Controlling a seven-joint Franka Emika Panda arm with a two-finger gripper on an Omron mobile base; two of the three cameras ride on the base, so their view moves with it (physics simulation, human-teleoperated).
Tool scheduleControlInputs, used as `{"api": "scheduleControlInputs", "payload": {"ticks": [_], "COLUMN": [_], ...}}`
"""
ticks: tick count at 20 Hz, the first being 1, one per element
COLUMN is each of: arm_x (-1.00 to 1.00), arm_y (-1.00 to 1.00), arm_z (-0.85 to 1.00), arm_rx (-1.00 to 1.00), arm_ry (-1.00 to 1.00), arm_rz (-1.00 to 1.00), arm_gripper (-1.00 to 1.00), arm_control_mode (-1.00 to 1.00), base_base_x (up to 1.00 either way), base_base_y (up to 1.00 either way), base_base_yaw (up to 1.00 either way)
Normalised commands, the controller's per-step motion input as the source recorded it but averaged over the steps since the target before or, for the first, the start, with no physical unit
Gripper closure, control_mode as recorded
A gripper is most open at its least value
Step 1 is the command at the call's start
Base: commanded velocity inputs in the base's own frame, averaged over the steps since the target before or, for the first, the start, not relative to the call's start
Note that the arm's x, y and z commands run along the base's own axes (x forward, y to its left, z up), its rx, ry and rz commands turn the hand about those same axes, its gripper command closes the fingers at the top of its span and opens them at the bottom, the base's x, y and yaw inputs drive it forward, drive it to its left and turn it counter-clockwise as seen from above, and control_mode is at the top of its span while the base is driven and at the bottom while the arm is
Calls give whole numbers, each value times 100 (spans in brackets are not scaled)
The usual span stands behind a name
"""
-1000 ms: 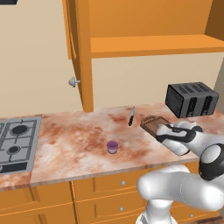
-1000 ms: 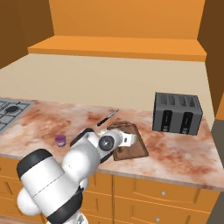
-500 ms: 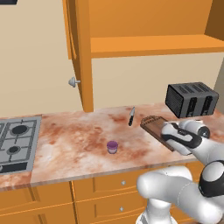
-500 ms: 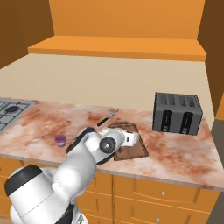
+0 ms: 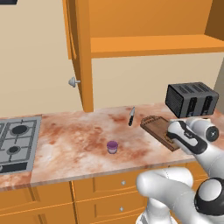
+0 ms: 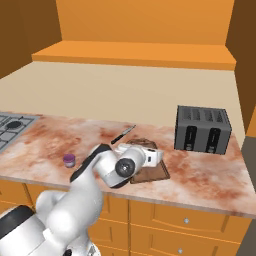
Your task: Pick the bread, place it on the cutting board, pick the jam, place it on the counter, and close the cabinet.
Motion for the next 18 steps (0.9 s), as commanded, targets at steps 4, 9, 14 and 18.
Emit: {"api": "scheduleControlInputs", "payload": {"ticks": [4, 9, 14, 18], "arm_x": [-26, -26, -24, -19], "arm_y": [-13, -9, -13, -24], "arm_z": [20, 18, 19, 24], "arm_rx": [0, 0, 0, 0], "arm_ry": [-5, -6, -7, -8], "arm_rz": [0, 0, 0, 0], "arm_gripper": [-100, -100, -100, -100], "arm_control_mode": [-100, -100, -100, -100], "base_base_x": [0, 0, 0, 0], "base_base_y": [0, 0, 0, 0], "base_base_yaw": [0, 0, 0, 0]}}
